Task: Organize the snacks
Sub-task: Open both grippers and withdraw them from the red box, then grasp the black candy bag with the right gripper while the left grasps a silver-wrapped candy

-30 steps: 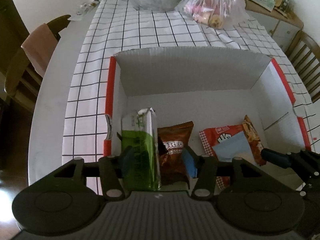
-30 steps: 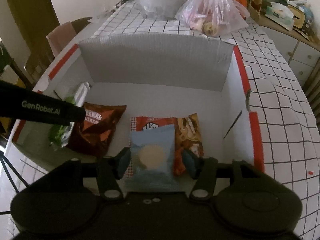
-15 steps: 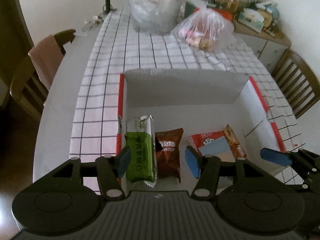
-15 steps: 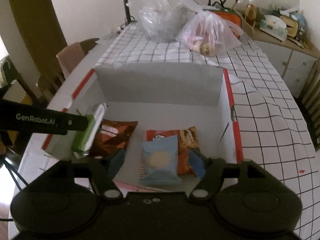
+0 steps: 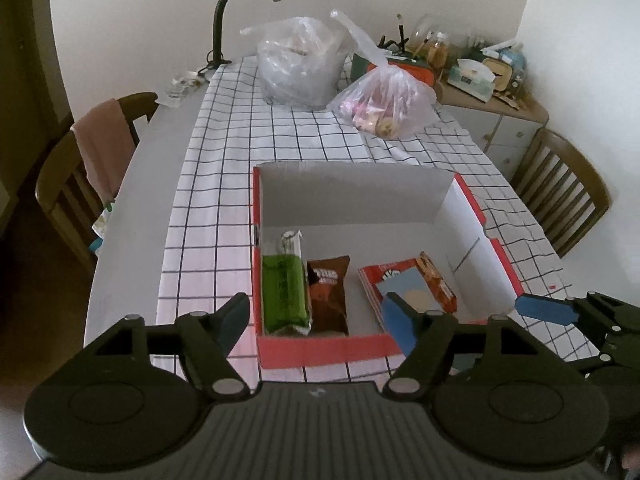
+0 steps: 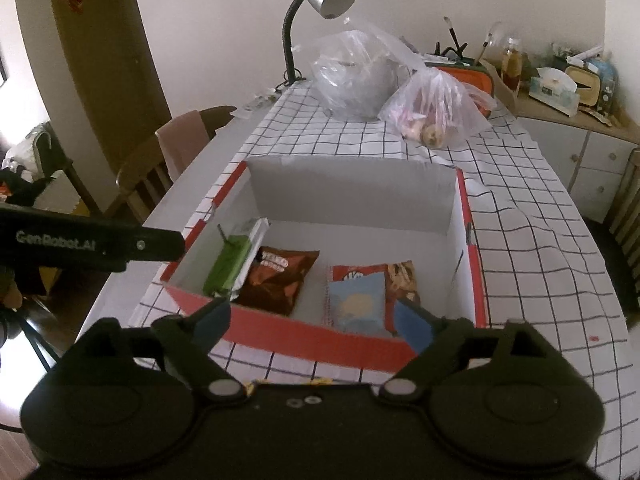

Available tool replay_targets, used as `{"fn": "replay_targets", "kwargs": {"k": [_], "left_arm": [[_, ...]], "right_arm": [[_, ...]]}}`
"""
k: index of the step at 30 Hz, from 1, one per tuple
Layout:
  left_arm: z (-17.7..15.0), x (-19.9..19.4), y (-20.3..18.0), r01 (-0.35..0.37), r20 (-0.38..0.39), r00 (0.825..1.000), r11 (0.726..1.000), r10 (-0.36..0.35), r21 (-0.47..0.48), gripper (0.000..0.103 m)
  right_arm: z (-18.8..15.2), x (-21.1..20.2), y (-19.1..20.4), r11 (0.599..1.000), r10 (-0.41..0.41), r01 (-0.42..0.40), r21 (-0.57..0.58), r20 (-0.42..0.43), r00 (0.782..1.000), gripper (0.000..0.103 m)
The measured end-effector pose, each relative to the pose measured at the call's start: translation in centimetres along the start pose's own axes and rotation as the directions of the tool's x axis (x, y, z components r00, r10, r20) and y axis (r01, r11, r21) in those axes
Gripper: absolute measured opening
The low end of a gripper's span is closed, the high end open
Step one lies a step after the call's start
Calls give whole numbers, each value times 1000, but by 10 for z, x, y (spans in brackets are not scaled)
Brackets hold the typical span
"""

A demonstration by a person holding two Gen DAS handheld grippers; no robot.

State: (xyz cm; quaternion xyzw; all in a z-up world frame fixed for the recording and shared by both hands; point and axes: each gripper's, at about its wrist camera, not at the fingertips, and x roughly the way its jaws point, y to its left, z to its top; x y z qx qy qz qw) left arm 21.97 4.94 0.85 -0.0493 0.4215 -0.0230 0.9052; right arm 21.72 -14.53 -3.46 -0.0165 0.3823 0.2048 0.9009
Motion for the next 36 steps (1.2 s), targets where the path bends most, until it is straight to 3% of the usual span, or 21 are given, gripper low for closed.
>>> {"fn": "replay_targets", "kwargs": {"k": [4,7,24,36], "left_arm": [[-13,-6,4,15,-8,1000,1000,-15,-18,74],[-24,-10,7,19,-12,1000,999,-20,-26,75],[-91,0,41,8,-120,993,997,-17,-81,75],[-142,31,59,-14,-231,973,997,-4,-75,75]], "right_arm": [[-13,-9,4,1000,7,-7,4,3,1000,92],[-22,-15,6,1000,3,-3,3,7,1000,99],[-94,-20,-10,998,8,-5,56,-44,999,101],[-140,-2,-26,998,-31,37,54,-103,994,99]]}}
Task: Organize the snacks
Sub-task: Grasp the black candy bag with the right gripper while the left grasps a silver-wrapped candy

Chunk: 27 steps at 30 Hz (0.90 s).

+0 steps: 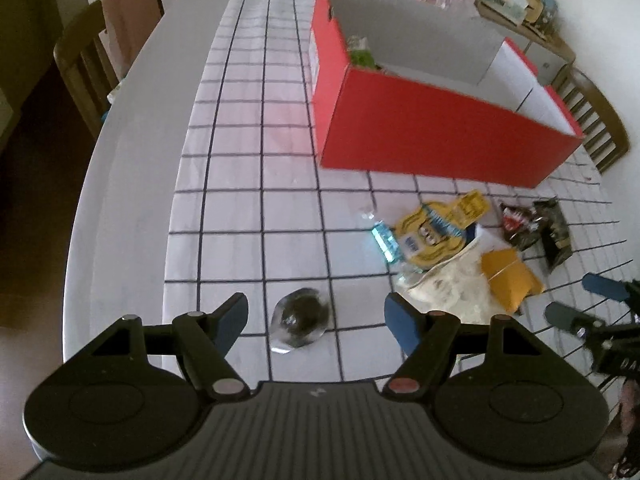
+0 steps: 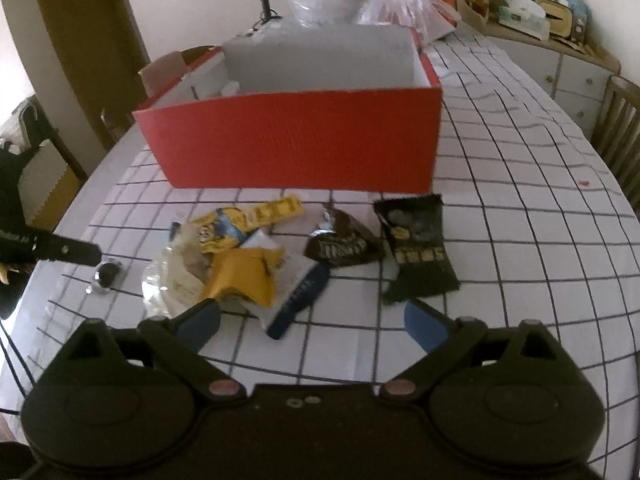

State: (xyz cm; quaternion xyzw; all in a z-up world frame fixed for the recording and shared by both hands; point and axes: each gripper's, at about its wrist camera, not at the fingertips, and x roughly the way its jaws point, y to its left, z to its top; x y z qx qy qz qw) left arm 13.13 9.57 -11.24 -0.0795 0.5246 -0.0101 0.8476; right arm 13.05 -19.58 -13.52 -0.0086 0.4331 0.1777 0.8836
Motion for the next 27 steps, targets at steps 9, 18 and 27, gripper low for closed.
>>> {"fn": "replay_targets", "kwargs": {"k": [9,18,27], "left_arm": [[-13,16,6,-23,-29,999,999,24,42,72],[-11,27,-4,-21,-42,999,994,25,103,61],[-9,30,-7,-55,-11,998,988,58,147,41]], "right_arm": [[-6,7,-28,996,-70,70,62,-2,998,97],[5,19,-48,991,-120,120,65,-9,993,91],[24,40,-57,988,-153,154,32,-20,988,81]]}}
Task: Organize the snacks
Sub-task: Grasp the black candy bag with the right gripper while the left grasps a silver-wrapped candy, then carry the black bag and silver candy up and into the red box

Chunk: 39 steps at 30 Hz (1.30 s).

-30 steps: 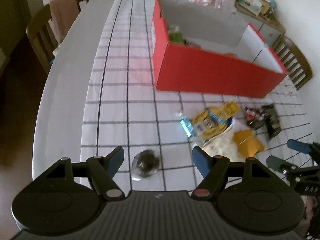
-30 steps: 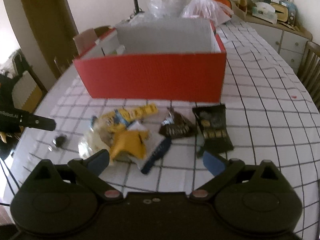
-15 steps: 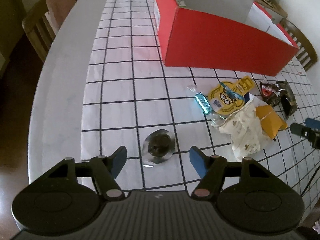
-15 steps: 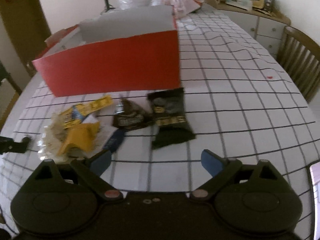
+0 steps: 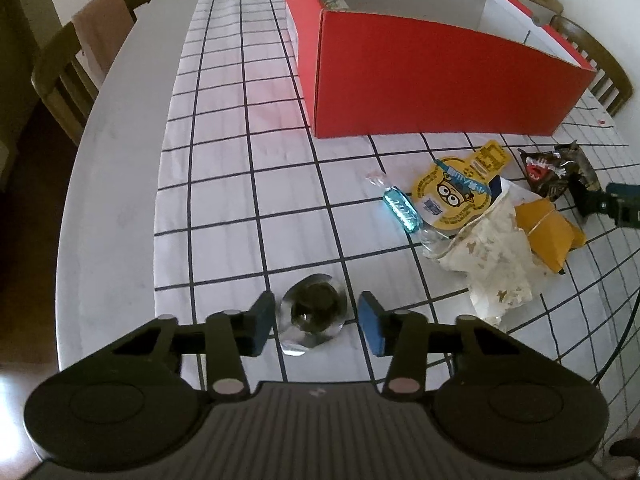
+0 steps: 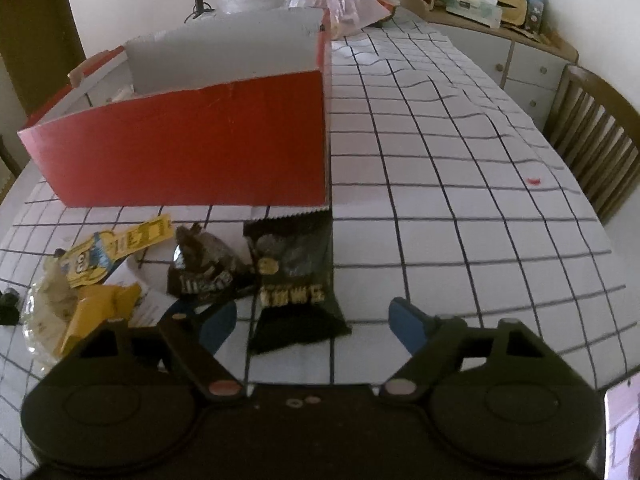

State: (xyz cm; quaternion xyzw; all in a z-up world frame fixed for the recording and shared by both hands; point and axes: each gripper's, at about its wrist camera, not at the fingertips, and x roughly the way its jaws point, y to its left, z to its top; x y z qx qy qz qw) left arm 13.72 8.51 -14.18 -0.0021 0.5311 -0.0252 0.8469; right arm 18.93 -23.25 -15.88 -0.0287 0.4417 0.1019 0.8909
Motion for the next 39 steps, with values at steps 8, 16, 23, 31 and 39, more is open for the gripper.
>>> {"fn": "replay_targets", "kwargs": {"k": [8,16,23,31,39], "left_arm": [[-4,-2,-6,-29,22,999,999,28,27,35],[-2,-4,-2,-18,9,1000,999,18,-30,33],[-3,-7,0,2,-6,1000,994,-3,-112,32],[-10,-16,2,21,1,1000,986,-21,-163,32],[-18,-27,8,42,8,999,975,-41,-217,32]], "right_arm": [[5,12,9,998,-6,4,-68,-21,1000,70],[6,7,12,996,3,-4,-90,-13,1000,39],[-3,0,11,998,8,-9,-64,-18,1000,37],[-20,-18,11,999,34,-34,-6,-38,999,35],[-35,-41,17,996,75,-74,44,-35,997,35]]}}
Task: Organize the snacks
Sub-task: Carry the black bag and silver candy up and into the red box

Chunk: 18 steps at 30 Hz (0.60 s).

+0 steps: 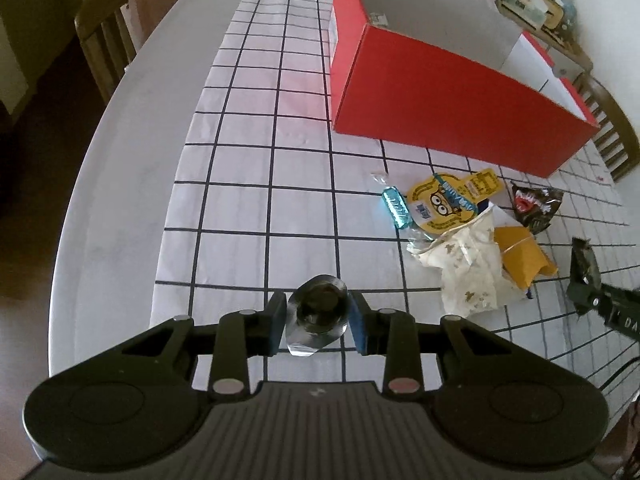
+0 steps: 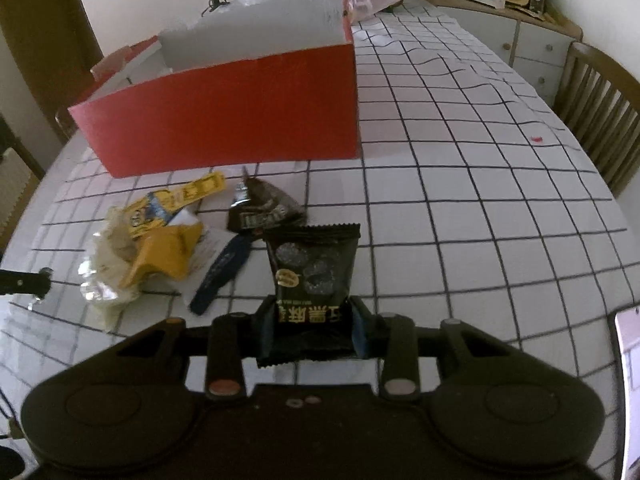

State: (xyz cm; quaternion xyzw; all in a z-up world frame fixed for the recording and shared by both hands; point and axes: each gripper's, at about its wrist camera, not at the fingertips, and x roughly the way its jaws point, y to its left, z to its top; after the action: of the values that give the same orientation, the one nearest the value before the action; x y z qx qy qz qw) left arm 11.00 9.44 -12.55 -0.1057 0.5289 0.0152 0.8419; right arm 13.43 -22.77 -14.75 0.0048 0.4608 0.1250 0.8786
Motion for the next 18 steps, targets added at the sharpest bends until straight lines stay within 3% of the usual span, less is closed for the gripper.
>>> {"fn": "replay_targets", "kwargs": {"k": [18], "left_arm": [[11,-41,-22,78,68,995,997,-77,-17,32]], "right_arm": [[16,-41,24,997,76,-76,-2,91,993,35]]}}
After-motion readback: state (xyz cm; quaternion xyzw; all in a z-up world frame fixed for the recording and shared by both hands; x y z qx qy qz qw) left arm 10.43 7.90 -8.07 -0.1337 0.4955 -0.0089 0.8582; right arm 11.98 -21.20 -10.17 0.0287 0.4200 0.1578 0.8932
